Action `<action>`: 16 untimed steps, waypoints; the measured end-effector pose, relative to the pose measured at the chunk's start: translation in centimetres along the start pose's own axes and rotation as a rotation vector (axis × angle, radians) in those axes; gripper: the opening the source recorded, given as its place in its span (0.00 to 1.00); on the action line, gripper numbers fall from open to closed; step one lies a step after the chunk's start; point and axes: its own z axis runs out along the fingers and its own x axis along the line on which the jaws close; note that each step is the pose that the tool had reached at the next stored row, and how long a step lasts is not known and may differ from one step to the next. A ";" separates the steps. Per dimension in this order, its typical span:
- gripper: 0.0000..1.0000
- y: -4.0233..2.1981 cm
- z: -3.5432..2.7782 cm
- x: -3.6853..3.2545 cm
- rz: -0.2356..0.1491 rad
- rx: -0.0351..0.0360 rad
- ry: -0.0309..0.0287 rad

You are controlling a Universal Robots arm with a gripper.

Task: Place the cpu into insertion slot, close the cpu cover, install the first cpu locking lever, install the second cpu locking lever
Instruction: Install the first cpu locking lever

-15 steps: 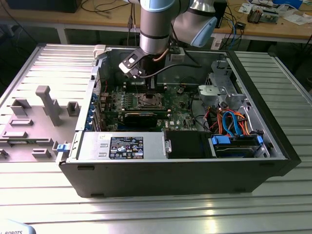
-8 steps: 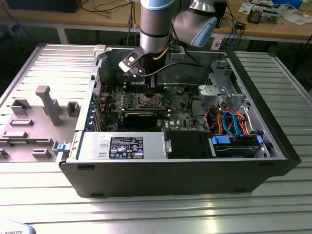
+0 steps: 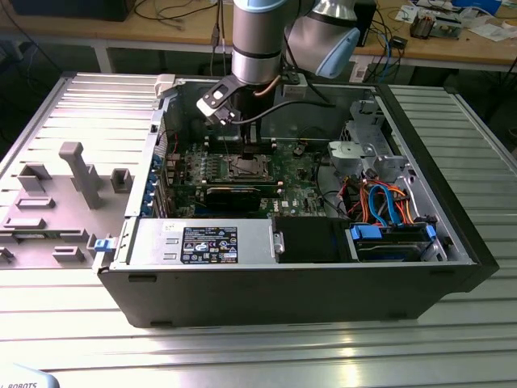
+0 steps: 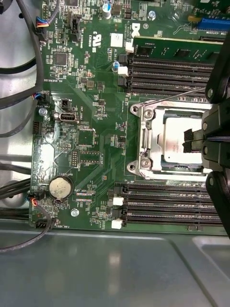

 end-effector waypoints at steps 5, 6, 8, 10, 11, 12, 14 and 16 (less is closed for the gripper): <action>0.11 -0.02 -0.96 -0.01 0.000 0.0001 0.0001; 0.11 -0.03 -0.97 -0.01 0.000 -0.0002 0.0005; 0.11 -0.22 -0.99 0.00 0.002 -0.0023 0.0000; 0.11 -0.26 -0.98 0.00 0.002 -0.0039 0.0000; 0.11 -0.26 -0.98 0.00 0.002 -0.0039 0.0001; 0.11 -0.26 -0.98 0.00 0.002 -0.0039 0.0000; 0.11 -0.27 -0.98 0.00 0.002 -0.0039 0.0001; 0.11 -0.29 -1.04 -0.01 0.002 -0.0039 0.0001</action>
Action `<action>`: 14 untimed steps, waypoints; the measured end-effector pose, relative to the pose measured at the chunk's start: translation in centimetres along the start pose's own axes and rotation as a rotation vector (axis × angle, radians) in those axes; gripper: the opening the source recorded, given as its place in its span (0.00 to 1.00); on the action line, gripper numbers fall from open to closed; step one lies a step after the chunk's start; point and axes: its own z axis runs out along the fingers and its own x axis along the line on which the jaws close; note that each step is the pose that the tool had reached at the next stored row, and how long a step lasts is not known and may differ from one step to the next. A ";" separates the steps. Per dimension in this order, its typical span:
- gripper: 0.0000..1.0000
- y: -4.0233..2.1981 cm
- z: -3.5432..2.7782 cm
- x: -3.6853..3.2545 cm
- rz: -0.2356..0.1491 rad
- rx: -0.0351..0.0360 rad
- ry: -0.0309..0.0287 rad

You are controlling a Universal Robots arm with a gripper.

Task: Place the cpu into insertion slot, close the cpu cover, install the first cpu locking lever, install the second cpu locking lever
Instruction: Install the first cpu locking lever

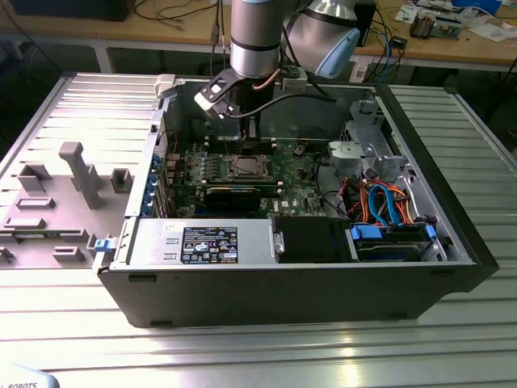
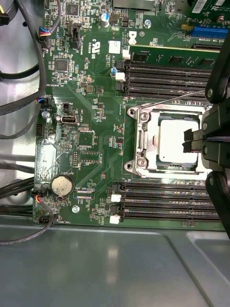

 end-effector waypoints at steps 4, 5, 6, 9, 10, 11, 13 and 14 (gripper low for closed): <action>0.11 -0.02 -1.28 -0.01 0.000 -0.0002 0.0022; 0.11 -0.02 -1.50 -0.01 0.000 -0.0002 0.0022; 0.11 -0.02 -1.70 -0.01 0.000 -0.0002 0.0022; 0.11 -0.02 -1.75 -0.01 0.000 -0.0003 0.0023; 0.11 -0.02 -1.76 -0.01 0.000 -0.0002 0.0022; 0.11 -0.02 -1.76 -0.01 0.000 -0.0002 0.0022; 0.11 -0.02 -1.76 -0.01 0.000 -0.0003 0.0023; 0.11 -0.02 -1.77 -0.01 0.000 -0.0002 0.0023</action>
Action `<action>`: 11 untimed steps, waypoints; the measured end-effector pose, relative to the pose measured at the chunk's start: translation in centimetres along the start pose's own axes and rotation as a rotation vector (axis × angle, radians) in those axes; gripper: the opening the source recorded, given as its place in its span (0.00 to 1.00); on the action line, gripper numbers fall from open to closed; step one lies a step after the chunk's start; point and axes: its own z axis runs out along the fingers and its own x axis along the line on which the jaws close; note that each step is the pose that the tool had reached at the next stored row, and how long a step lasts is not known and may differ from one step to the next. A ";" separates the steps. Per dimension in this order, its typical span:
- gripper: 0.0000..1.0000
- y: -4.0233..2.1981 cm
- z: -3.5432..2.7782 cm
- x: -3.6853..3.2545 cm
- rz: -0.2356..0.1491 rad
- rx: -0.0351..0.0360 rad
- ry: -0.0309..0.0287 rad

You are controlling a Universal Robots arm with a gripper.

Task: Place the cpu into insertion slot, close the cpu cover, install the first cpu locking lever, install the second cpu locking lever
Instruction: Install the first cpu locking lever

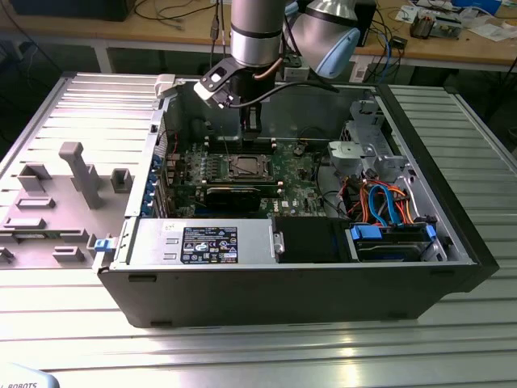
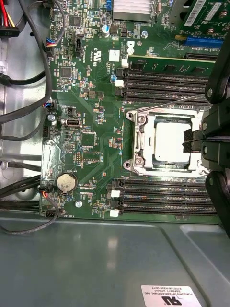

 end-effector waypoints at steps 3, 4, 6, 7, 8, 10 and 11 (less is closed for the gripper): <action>0.11 0.00 -0.01 0.00 0.000 0.0000 0.0000; 0.11 0.00 -0.01 0.00 0.000 0.0000 0.0000; 0.11 0.00 -0.02 0.00 0.000 0.0001 0.0000; 0.11 0.00 -0.02 0.00 -0.001 0.0000 -0.0001; 0.11 0.00 -0.02 0.00 -0.004 0.0000 -0.0001; 0.11 0.00 -0.02 0.00 -0.032 -0.0003 -0.0006; 0.11 -0.01 -0.02 -0.01 -0.063 -0.0005 -0.0012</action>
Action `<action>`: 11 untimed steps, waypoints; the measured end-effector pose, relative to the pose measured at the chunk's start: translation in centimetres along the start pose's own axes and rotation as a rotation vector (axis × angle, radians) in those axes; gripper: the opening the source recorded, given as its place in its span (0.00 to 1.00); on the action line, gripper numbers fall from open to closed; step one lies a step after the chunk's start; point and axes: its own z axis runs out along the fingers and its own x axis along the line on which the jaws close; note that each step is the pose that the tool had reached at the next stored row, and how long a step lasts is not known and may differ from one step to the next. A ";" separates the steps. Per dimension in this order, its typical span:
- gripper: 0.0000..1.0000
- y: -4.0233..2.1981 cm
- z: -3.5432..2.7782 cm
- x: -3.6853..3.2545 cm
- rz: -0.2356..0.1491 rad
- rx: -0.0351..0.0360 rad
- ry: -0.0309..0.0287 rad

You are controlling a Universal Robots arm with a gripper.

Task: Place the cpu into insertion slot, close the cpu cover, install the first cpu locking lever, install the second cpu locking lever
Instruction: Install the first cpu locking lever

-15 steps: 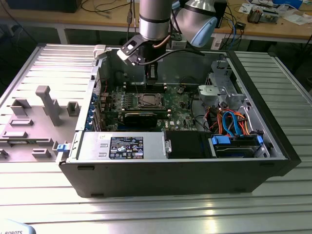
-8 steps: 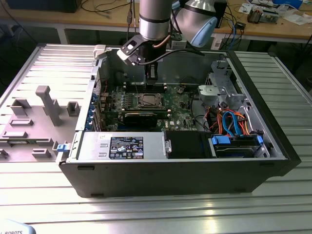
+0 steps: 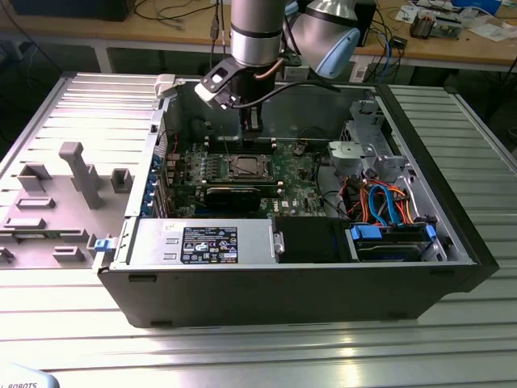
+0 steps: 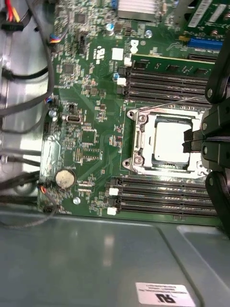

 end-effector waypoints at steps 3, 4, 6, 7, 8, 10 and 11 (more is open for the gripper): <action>0.11 0.00 0.00 0.00 -0.073 -0.0008 -0.0012; 0.11 0.00 0.01 0.00 -0.140 -0.0016 -0.0023; 0.11 0.00 0.01 0.00 -0.193 -0.0021 -0.0033; 0.11 0.00 0.01 0.00 -0.211 -0.0023 -0.0036; 0.11 0.00 0.01 0.00 -0.238 -0.0025 -0.0041; 0.11 -0.01 0.01 0.01 -0.267 -0.0029 -0.0046; 0.11 -0.01 0.01 0.01 -0.276 -0.0030 -0.0047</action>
